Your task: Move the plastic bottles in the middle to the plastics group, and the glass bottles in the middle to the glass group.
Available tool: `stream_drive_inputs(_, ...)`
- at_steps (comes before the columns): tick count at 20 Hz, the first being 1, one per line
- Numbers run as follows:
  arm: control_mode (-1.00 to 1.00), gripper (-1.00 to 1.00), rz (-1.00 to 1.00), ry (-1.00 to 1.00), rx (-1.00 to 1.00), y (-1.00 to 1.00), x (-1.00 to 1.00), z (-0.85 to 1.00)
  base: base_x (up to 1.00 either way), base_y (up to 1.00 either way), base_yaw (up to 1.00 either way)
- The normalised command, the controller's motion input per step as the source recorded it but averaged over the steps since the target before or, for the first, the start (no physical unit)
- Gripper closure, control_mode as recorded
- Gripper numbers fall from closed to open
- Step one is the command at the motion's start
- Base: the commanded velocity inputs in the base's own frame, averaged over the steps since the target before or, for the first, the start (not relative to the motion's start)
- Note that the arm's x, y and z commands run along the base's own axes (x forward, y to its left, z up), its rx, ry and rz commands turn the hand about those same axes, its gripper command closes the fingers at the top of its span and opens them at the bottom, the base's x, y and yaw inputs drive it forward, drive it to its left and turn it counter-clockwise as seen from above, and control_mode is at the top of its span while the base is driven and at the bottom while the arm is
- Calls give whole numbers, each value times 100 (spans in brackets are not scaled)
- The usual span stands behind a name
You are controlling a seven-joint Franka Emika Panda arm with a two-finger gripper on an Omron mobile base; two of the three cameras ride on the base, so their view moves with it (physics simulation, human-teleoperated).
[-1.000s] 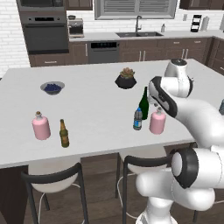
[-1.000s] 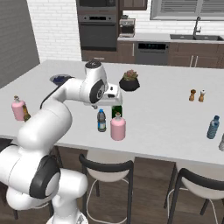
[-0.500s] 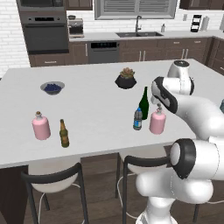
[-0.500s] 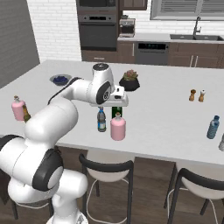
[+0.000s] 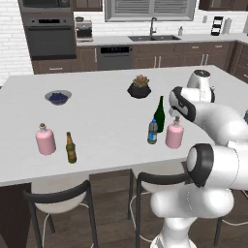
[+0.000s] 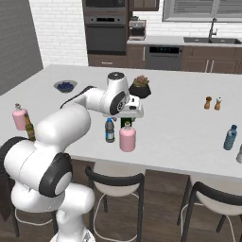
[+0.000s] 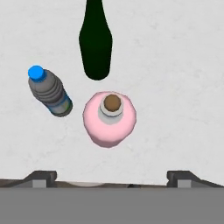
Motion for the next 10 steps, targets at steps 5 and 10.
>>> stream_drive_inputs(5,-100,-100,0,6,0,0,6,-29,0,0,0)
stream_drive_inputs(10,-100,-100,0,0,0,1,0,-11,0,0,0)
